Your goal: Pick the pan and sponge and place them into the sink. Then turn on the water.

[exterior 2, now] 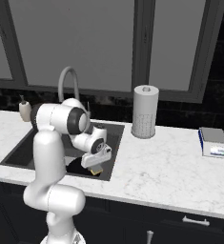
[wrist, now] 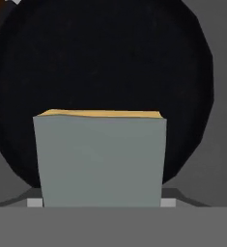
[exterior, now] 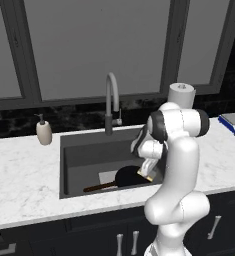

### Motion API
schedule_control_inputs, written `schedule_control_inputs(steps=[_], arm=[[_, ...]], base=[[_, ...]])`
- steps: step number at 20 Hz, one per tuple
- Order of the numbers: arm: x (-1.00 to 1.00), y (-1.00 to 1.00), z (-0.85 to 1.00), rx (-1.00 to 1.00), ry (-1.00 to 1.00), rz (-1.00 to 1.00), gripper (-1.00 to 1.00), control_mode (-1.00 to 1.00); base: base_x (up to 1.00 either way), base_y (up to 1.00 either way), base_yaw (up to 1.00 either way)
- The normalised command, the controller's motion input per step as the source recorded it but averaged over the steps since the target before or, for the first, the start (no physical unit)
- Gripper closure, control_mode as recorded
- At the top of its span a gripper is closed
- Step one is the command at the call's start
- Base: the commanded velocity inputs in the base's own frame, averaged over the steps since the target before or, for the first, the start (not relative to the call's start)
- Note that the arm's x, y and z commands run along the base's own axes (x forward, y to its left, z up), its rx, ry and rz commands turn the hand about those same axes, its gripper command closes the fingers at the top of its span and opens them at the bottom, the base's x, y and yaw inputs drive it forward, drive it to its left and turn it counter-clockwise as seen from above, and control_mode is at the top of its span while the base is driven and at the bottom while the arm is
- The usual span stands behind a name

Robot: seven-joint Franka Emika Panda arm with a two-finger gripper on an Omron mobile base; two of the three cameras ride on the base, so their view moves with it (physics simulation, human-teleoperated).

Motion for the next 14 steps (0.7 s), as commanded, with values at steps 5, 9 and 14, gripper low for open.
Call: schedule_control_inputs(steps=[5,9,14], arm=[[0.16,0.04,-0.22,0.0,0.0,0.0,1.0,-1.0],[0.06,0.11,-0.18,0.0,0.0,0.0,1.0,-1.0],[0.07,0.27,-0.15,0.02,-0.03,0.0,-1.0,-1.0]], base=[[0.0,0.0,0.0],[0.0,0.0,0.0],[0.0,0.0,0.0]])
